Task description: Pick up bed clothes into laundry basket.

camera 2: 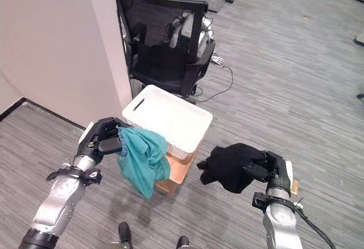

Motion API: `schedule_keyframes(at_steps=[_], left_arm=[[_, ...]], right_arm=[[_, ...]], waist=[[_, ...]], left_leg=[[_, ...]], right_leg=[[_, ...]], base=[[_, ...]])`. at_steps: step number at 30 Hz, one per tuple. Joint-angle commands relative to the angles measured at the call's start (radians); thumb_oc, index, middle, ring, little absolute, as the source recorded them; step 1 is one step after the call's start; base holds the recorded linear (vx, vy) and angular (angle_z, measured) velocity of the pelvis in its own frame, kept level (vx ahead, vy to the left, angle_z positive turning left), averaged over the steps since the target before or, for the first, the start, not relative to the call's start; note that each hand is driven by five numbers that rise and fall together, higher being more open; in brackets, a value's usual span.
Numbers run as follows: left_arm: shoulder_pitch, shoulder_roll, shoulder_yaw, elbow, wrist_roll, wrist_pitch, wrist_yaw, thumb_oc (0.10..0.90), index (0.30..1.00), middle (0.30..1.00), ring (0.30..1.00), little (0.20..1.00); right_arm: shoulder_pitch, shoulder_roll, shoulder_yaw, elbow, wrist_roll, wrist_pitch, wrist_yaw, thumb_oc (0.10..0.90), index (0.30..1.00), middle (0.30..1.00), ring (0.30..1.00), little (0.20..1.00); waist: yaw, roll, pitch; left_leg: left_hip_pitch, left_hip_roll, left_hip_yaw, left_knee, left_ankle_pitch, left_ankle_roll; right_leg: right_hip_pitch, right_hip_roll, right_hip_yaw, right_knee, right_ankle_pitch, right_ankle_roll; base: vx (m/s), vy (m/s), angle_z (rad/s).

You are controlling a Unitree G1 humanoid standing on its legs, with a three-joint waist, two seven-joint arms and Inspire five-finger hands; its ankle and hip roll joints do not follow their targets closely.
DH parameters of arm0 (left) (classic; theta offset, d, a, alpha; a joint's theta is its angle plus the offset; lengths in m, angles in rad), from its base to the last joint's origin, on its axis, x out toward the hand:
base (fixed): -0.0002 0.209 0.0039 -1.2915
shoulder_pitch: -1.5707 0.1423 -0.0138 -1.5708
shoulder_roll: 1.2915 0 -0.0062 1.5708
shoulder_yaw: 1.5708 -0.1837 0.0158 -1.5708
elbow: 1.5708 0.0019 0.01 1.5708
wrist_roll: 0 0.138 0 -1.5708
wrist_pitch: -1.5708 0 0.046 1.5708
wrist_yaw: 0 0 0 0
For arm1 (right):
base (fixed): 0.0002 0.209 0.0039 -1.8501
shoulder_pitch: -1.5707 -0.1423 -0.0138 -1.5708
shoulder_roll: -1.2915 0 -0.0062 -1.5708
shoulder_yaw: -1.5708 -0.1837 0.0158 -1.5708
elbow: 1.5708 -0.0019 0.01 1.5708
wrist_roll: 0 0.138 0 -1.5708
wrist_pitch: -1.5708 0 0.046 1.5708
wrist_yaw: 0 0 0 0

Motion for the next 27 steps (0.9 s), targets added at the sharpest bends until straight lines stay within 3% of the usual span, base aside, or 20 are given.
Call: schedule_keyframes(at_steps=[1,10,12,13,15,22,27], left_arm=[[-0.046,0.004,0.041,-0.160,-0.045,-0.096,-0.048,0.400,0.300,0.300,0.300,0.300],[0.099,0.074,0.025,-0.238,-0.143,-0.080,-0.135,0.400,0.300,0.300,0.300,0.300],[0.107,0.074,0.022,-0.239,-0.148,-0.081,-0.133,0.400,0.300,0.300,0.300,0.300],[0.118,0.077,0.009,-0.237,-0.160,-0.081,-0.137,0.400,0.300,0.300,0.300,0.300],[0.125,0.078,-0.004,-0.229,-0.172,-0.078,-0.133,0.400,0.300,0.300,0.300,0.300],[0.095,0.112,-0.086,-0.216,-0.185,-0.078,-0.142,0.400,0.300,0.300,0.300,0.300],[0.073,0.131,-0.131,-0.213,-0.211,-0.075,-0.144,0.400,0.300,0.300,0.300,0.300]], right_arm=[[-0.111,-0.202,-0.146,0.018,-0.028,-0.113,-0.078,0.400,0.300,0.300,0.300,0.300],[-0.122,-0.560,-0.278,0.261,-0.024,-0.116,-0.083,0.400,0.300,0.300,0.300,0.300],[-0.126,-0.593,-0.290,0.269,-0.013,-0.122,-0.083,0.400,0.300,0.300,0.300,0.300],[-0.154,-0.669,-0.300,0.298,0.011,-0.129,-0.076,0.400,0.300,0.300,0.300,0.300],[-0.183,-0.740,-0.303,0.290,0.030,-0.135,-0.069,0.400,0.300,0.300,0.300,0.300],[-0.439,-0.990,-0.112,0.355,0.067,-0.149,-0.031,0.400,0.300,0.300,0.300,0.300],[-0.771,-1.063,0.162,0.391,0.075,-0.144,-0.029,0.400,0.300,0.300,0.300,0.300]], waist=[[0.025,-0.010,-0.057],[0.062,-0.039,-0.050],[0.065,-0.043,-0.050],[0.072,-0.054,-0.048],[0.081,-0.069,-0.047],[0.124,-0.112,-0.040],[0.149,-0.131,-0.037]], left_leg=[[0.075,0.061,-0.001,0.012,-0.077,-0.060],[0.058,0.033,-0.019,0.001,-0.093,-0.050],[0.054,0.030,-0.021,0.000,-0.088,-0.047],[0.054,0.027,-0.026,0.001,-0.095,-0.047],[0.050,0.025,-0.029,0.001,-0.096,-0.046],[0.033,0.023,-0.033,0.001,-0.095,-0.046],[0.028,0.021,-0.035,0.002,-0.094,-0.045]], right_leg=[[-0.020,-0.008,0.004,0.051,-0.030,0.036],[-0.034,-0.027,-0.018,0.059,-0.006,0.068],[-0.038,-0.030,-0.023,0.060,0.000,0.069],[-0.037,-0.033,-0.028,0.068,0.000,0.076],[-0.041,-0.033,-0.031,0.072,0.006,0.080],[-0.052,-0.032,-0.045,0.077,0.024,0.090],[-0.052,-0.030,-0.049,0.072,0.033,0.092]], base=[[0.03,0.100,0.01],[0.01,0.060,0.03],[0.00,0.037,0.03],[0.00,0.030,0.02],[0.01,0.028,0.03],[0.00,0.003,0.05],[0.00,0.001,0.01]])
